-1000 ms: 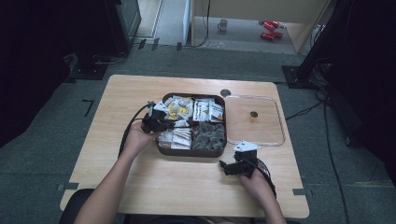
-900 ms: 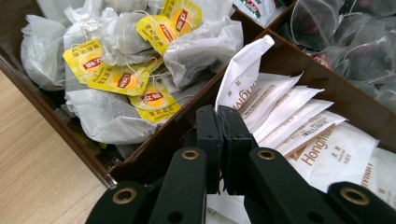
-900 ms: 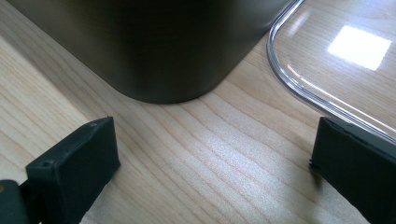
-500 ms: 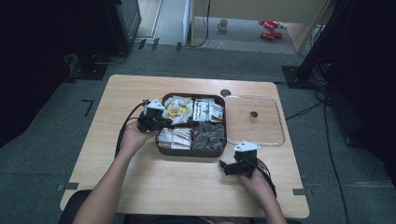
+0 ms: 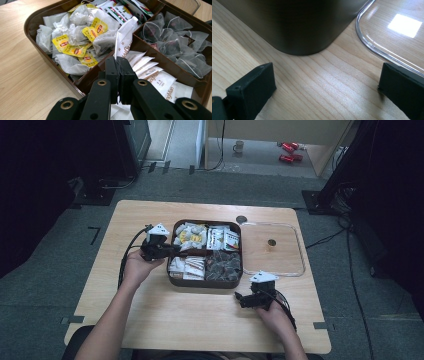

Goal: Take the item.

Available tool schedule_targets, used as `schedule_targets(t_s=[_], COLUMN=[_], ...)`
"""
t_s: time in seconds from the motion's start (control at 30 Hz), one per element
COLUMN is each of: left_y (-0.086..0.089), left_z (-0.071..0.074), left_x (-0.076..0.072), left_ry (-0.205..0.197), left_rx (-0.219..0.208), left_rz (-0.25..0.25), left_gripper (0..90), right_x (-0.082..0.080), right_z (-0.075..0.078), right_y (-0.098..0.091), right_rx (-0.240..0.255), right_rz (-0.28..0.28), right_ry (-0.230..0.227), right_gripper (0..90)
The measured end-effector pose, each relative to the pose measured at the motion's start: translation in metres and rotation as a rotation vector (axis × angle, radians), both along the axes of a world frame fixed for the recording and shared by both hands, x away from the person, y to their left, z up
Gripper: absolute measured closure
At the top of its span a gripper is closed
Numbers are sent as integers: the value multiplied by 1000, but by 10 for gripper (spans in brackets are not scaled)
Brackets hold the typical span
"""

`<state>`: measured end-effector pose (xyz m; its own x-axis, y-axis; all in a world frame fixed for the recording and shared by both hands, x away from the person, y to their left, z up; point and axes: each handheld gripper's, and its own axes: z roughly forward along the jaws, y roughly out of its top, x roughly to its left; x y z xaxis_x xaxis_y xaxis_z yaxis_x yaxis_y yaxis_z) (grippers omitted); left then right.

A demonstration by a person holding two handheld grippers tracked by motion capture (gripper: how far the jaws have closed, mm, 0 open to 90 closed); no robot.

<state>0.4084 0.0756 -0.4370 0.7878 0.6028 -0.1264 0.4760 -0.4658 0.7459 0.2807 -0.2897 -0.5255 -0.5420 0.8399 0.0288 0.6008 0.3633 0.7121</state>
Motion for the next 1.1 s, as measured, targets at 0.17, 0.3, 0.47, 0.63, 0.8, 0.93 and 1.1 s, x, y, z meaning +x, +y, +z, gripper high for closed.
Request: schedule_targets(t_s=[0.17,0.3,0.47,0.63,0.8,0.93,1.1], left_y=[7,15,23,32,40,48,57], left_z=[4,7,11,13,14,14,14], left_x=[-2,-4,-6,-7,-8,-8,-7], left_ry=[-11,-17,-22,-25,-29,-26,-15], left_rx=[-10,-20,-36,-41,-39,-44,-48], left_rz=[14,29,49,65,87,108,125], left_gripper=[889,889,888,889,888,889,888], right_x=[0,0,1,1,2,3,3], right_z=[0,0,0,0,0,0,0], right_y=[0,0,0,1,1,2,2], right_rx=[0,0,1,0,0,1,1], right_rz=[6,11,19,27,35,40,44], right_ry=[1,1,0,1,-1,0,0], right_gripper=[4,4,3,3,3,3,3])
